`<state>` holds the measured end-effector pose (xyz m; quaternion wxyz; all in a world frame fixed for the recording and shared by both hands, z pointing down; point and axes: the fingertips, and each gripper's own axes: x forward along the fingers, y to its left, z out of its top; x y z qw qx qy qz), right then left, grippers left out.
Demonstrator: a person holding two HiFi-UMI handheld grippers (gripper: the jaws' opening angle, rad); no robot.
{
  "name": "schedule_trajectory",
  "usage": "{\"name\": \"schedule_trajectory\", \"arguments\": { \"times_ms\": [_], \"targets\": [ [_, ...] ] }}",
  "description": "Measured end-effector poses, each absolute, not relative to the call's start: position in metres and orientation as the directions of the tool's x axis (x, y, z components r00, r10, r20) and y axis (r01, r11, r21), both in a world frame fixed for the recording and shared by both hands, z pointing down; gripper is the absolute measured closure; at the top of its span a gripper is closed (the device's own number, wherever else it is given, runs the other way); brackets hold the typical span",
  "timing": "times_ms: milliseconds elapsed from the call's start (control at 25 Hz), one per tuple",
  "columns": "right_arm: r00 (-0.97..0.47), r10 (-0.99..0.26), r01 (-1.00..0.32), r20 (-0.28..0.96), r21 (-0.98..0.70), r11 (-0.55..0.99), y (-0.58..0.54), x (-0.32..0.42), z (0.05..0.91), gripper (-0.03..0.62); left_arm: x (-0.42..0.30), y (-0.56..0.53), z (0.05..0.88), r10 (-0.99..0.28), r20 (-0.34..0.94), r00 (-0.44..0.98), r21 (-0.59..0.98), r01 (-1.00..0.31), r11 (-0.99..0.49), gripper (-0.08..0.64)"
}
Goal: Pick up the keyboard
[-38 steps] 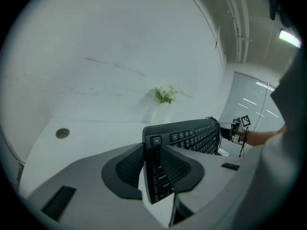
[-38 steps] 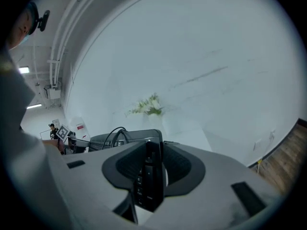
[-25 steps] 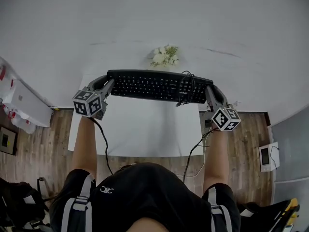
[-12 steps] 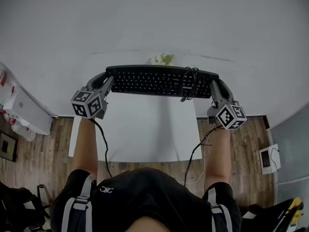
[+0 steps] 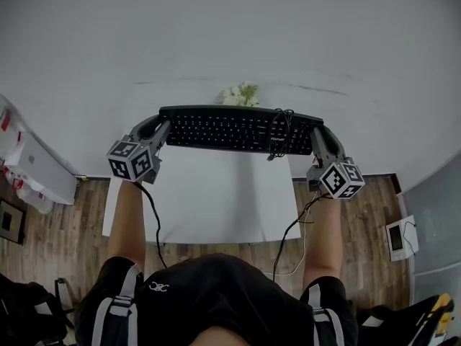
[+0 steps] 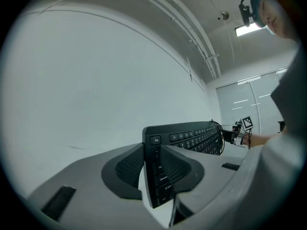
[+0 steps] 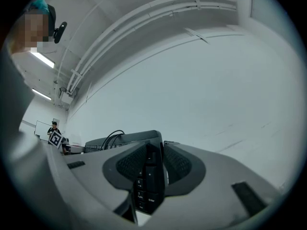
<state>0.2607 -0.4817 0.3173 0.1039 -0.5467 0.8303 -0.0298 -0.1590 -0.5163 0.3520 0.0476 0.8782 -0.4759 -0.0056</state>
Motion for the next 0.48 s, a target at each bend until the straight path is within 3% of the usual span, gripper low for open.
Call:
{"name": "schedule_trajectory", "arguments": {
  "times_ms": [480],
  "targets": [
    [-0.369,-0.918,-0.901,-0.146,-0.188,0.392,-0.468,0.270,0.318,0.476,-0.150,-0.503,0.344,-0.831,0.025,0.555,0.083,-0.830,-0.552,0.445]
  ]
}}
